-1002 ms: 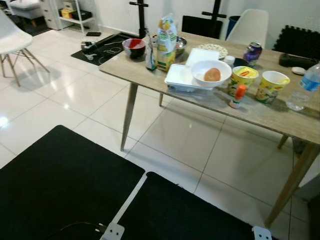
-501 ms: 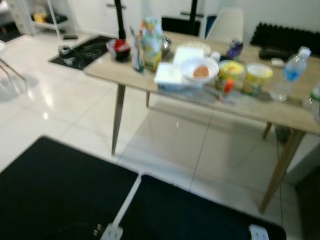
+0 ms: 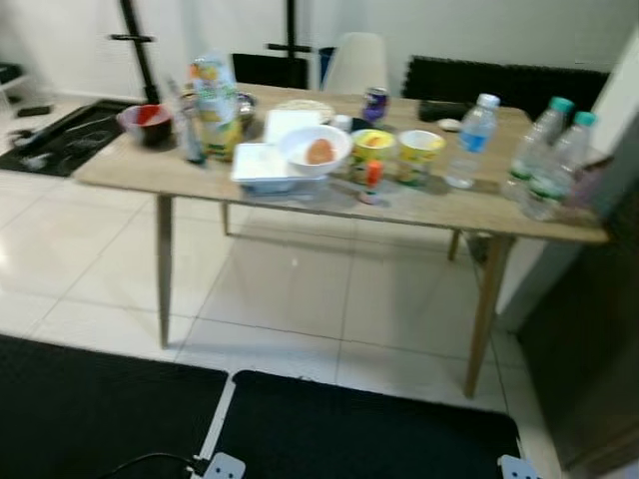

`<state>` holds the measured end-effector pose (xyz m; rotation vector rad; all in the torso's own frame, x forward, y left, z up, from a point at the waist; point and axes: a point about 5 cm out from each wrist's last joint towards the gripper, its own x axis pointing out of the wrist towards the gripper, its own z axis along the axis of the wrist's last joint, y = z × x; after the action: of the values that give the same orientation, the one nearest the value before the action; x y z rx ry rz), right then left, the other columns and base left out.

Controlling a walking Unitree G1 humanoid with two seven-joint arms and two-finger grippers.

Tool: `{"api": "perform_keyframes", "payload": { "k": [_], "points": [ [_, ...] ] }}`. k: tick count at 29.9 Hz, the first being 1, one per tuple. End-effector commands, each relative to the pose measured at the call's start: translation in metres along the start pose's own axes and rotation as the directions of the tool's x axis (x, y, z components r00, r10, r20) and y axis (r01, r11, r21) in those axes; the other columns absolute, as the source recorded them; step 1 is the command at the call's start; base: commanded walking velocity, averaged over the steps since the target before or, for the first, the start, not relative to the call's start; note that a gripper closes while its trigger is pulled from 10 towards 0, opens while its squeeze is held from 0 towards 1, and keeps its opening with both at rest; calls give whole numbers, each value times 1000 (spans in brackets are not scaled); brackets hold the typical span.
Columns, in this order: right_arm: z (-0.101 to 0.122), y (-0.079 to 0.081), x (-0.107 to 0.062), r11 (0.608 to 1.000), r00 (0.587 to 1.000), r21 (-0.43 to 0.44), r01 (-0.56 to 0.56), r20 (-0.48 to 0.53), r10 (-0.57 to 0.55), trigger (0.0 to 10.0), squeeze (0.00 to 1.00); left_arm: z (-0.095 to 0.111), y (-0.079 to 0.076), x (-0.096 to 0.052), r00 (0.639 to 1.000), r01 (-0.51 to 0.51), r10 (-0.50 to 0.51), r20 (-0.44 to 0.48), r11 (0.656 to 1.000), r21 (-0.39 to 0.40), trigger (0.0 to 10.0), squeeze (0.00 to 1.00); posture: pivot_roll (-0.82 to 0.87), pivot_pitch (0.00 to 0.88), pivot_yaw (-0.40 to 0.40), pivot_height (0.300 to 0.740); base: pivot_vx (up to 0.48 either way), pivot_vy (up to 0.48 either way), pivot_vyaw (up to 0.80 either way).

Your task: Restocking fridge

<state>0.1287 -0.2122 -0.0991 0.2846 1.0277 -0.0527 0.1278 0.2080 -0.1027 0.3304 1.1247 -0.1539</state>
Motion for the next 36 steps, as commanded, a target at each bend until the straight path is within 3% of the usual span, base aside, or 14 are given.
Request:
{"api": "perform_keyframes", "payload": {
  "k": [1,28,36],
  "points": [
    [0,-4,-1,1000,1000,2,15,-6,-15,10000,0,1,0,0,1000,-2,2,2,1000,8,10000,0,-21,34,-2,740,0,0,-788],
    [1,-3,-1,1000,1000,-15,12,-7,-12,10000,0,2,4,0,1000,-31,31,-1,999,9,10000,0,-23,27,0,740,0,0,-788],
    [4,-3,0,1000,1000,-10,21,5,-21,10000,0,4,5,0,999,-35,35,3,999,-8,10000,0,-27,18,1,740,0,0,0]
  ]
}}
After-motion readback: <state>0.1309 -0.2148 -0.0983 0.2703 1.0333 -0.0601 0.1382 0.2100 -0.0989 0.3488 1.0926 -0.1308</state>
